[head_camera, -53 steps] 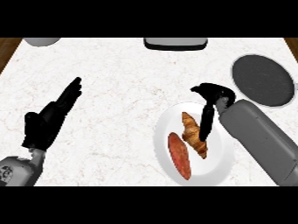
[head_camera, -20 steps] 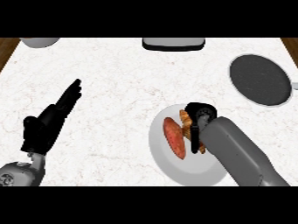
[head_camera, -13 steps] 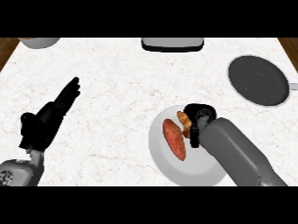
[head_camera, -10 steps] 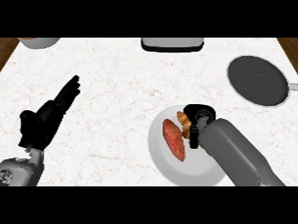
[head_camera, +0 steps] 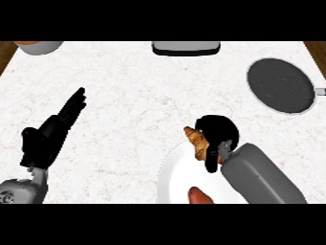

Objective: Pick the croissant from the plate and place it in the pan

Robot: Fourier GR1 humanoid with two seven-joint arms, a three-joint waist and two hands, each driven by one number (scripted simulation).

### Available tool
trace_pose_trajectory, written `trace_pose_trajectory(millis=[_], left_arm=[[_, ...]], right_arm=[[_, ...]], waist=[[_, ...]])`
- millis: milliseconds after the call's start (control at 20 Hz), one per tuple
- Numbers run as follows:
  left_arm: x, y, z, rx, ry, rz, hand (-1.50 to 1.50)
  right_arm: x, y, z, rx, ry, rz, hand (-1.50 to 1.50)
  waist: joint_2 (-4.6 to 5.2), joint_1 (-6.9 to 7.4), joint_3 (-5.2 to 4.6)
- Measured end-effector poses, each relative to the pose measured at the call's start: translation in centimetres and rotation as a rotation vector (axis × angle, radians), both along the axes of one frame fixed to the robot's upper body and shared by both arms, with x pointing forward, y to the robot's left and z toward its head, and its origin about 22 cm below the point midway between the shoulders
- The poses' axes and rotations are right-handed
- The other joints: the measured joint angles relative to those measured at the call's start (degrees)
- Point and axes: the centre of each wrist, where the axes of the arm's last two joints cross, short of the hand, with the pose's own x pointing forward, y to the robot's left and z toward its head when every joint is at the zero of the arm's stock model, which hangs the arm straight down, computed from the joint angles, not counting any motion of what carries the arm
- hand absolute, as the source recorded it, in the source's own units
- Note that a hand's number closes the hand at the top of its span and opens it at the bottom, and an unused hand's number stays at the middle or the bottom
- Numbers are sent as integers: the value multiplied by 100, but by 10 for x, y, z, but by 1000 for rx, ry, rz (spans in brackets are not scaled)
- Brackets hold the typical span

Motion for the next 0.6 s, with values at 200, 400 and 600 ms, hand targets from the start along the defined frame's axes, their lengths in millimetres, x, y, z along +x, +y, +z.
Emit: trace_pose_trajectory(millis=[200,400,600], left_arm=[[-1,6,3,2,2,22,0],[-6,8,-1,-3,8,36,0],[-4,8,-2,-1,7,35,0]], right_arm=[[-25,-10,22,120,-258,46,150],[-50,-24,48,176,-536,66,150],[-79,-35,71,245,-761,56,150]], waist=[[-42,-137,12],[-56,-180,14],[-31,-169,12]])
